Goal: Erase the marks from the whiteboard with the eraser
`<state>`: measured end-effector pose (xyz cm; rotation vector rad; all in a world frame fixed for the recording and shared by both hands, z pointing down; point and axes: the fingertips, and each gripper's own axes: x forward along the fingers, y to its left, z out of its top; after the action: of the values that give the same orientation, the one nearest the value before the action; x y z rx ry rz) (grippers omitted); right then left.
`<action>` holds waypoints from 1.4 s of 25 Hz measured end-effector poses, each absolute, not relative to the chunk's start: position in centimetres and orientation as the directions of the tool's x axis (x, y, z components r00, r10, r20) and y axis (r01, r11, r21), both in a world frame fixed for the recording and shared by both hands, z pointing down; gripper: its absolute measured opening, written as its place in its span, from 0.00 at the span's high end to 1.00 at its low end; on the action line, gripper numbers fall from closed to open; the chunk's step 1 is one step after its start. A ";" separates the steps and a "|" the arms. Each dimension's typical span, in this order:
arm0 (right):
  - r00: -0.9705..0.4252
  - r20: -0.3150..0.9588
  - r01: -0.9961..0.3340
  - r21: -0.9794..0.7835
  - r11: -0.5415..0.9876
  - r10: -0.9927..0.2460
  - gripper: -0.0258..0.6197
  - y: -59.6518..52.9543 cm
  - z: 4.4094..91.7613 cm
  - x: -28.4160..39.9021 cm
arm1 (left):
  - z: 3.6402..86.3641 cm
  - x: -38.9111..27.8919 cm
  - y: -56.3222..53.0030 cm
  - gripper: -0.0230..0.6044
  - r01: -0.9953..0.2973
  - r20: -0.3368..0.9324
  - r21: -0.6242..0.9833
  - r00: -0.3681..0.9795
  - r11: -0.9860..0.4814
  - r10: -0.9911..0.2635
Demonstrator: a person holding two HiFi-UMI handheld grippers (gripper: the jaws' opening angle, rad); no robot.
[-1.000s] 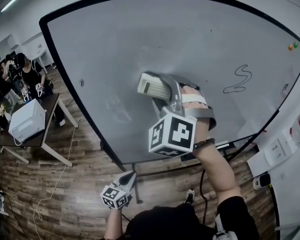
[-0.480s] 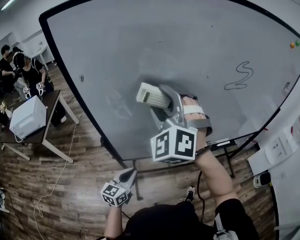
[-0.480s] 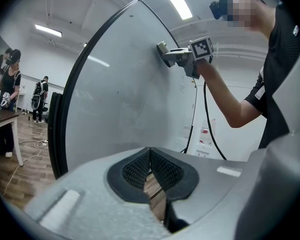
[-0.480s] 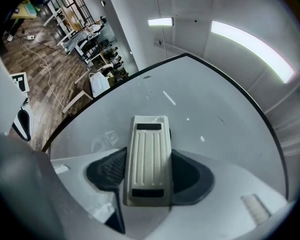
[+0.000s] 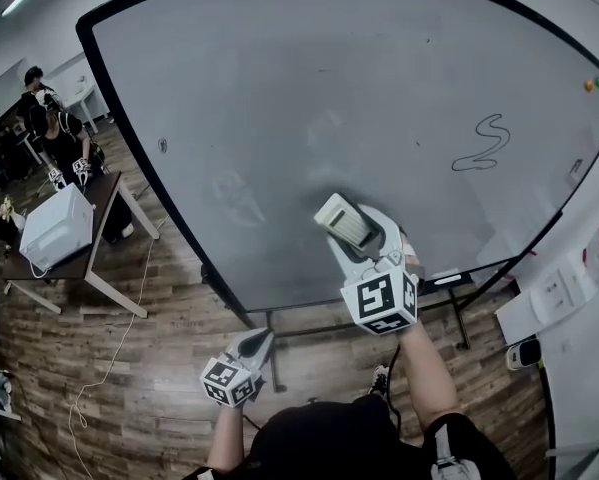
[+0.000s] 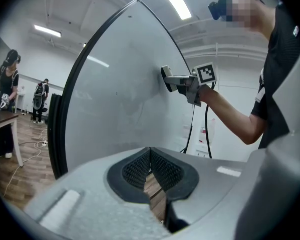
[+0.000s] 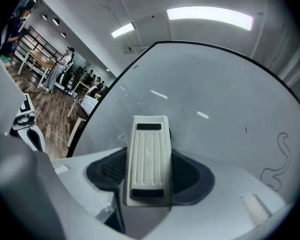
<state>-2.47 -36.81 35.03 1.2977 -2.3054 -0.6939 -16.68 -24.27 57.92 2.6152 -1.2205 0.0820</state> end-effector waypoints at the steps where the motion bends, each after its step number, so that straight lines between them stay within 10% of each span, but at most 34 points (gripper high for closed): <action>1: -0.489 0.105 -0.675 0.583 0.452 -0.866 0.57 -36.7 35.6 -2.2 | 57.9 -16.7 -24.3 0.95 -0.760 0.158 0.204 0.647 -0.617 -0.746; 35: -0.797 0.161 -0.596 -0.057 0.801 -0.582 0.57 -27.9 56.9 -1.5 | 58.4 -17.2 -23.3 0.95 -0.753 0.143 0.233 0.653 -0.615 -0.744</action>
<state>-1.47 -27.89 56.85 0.9371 -2.8518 0.1570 -17.21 -23.31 58.41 2.6001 -1.2051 0.0467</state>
